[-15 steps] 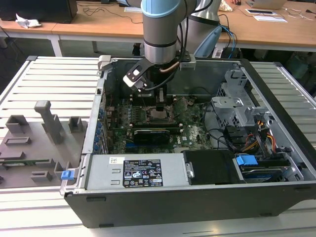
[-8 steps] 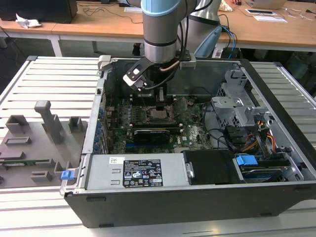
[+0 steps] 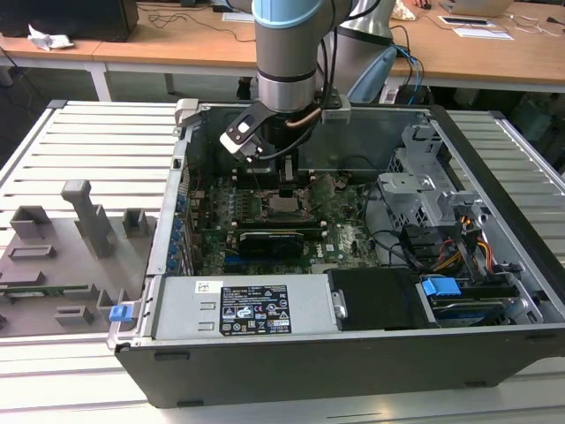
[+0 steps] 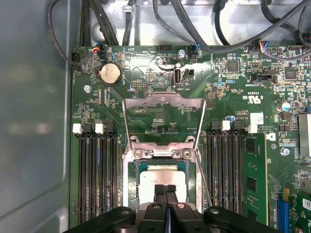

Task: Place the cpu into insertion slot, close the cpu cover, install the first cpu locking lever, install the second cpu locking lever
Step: 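Close the cpu cover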

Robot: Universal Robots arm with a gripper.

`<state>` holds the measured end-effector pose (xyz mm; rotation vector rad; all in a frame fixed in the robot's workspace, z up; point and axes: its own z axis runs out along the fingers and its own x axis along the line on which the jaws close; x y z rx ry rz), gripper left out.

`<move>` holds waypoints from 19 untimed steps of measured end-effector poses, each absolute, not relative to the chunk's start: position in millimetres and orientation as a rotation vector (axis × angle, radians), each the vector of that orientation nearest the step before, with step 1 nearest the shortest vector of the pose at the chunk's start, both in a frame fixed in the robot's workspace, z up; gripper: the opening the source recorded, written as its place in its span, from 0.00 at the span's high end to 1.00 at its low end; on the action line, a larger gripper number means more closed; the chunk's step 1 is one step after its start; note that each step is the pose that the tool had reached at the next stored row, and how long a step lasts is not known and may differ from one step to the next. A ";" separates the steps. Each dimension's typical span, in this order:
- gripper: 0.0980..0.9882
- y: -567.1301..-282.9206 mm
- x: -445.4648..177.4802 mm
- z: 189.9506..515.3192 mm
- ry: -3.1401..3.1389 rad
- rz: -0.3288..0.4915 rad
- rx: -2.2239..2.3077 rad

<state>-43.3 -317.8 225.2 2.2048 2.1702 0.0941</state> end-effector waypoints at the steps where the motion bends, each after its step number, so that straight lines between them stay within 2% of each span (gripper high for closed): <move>1: 0.99 -317.8 -43.3 225.2 2.170 0.094 2.205; 7: 0.99 -317.9 -43.3 226.3 2.170 0.094 2.205; 15: 0.99 -317.8 -43.1 247.3 2.172 0.091 2.206; 19: 0.99 -317.8 -35.8 249.4 2.185 0.068 2.222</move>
